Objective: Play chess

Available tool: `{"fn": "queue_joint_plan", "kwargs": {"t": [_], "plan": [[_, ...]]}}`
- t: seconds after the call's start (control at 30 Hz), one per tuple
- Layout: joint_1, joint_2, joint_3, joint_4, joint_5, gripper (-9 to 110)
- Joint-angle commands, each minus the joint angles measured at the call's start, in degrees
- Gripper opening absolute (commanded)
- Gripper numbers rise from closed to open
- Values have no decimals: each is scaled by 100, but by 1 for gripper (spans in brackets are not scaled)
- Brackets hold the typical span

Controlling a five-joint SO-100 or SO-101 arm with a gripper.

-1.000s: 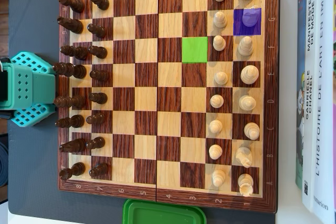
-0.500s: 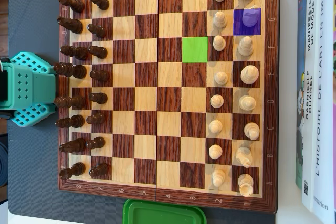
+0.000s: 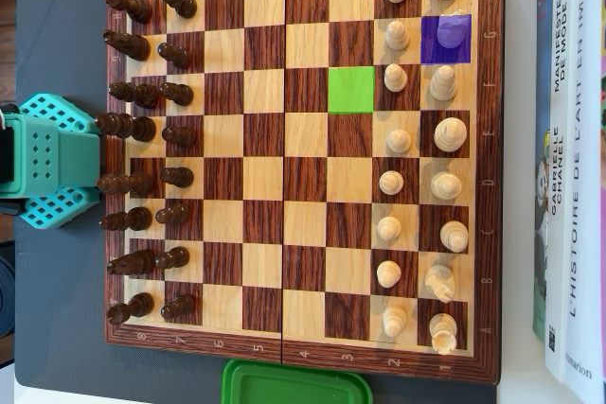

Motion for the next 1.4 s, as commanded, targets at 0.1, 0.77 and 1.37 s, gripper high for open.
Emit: {"fn": "queue_joint_plan", "kwargs": {"t": [0.1, 0.77, 1.37], "plan": [[9, 0, 105, -9, 18, 11], [-35, -9, 105, -9, 26, 11], [-686, -18, 105, 1969, 686, 11]]}}
